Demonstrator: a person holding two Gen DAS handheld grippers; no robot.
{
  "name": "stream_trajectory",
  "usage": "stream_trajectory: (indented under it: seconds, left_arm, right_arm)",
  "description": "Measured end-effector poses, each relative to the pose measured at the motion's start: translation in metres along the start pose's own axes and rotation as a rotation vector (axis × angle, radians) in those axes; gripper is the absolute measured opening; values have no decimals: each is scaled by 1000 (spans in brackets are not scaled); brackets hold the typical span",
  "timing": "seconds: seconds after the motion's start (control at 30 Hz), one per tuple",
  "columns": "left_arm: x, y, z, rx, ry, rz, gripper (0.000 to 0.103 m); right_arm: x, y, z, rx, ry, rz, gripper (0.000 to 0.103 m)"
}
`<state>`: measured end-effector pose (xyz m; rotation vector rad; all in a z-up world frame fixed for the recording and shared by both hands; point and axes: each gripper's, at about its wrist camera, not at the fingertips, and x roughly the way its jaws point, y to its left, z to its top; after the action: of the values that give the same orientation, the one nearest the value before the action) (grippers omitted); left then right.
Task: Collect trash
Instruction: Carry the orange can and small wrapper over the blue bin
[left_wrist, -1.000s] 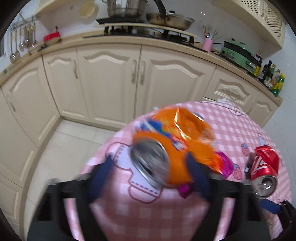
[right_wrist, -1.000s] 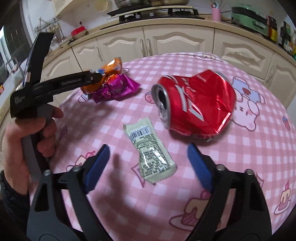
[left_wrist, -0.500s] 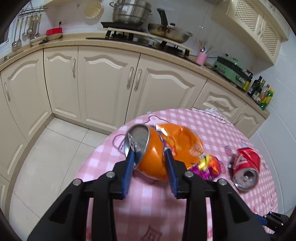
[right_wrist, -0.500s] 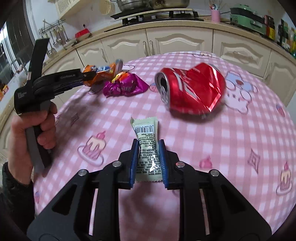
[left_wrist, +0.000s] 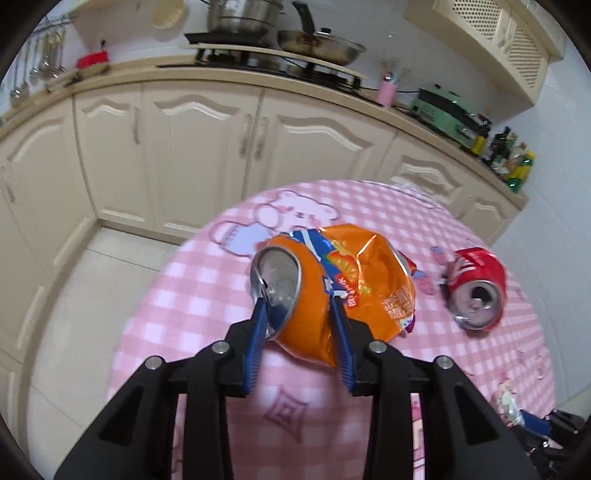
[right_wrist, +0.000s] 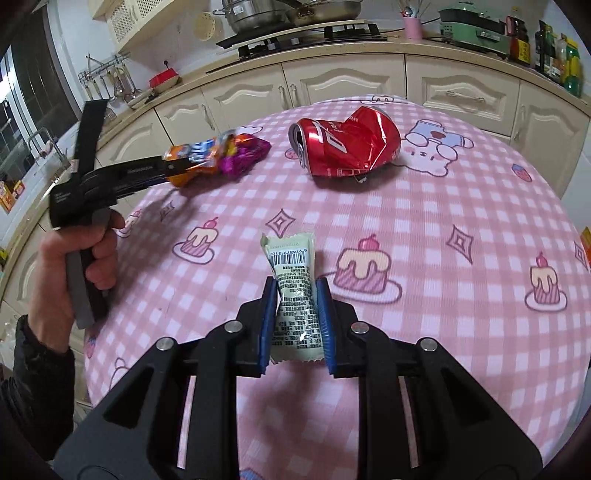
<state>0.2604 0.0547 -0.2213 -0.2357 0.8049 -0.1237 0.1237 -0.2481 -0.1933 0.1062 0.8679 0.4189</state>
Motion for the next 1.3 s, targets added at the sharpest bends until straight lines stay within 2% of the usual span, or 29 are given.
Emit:
stream_trajectory:
  seconds: [0.2,0.33,0.5,0.63,0.97,1.3]
  left_arm:
    - [-18,1,-12,-17,-39,3,30]
    - [-49,8,-30,-43,-89,1,30]
    - [-86,3,-53,-40,-127,-33,30]
    - [-108,-14,-60,-26,-155,-75,30]
    - [-147,-117,-65,164,-204,-237,30]
    - [-161,-237,-94,341,-172,-428,30]
  right_arm:
    - [-29,-9,-9,40,-49,28,22]
    - [-48,-17,-16,57,-79,5,22]
    - [-78,-27,-22,77,-138,-17,22]
    - [-101,-36,-25,91,-180,-29,22]
    - [-168,-80,-40,186,-316,-80,22]
    - [-243,-162,-85,363,-441,-207,22]
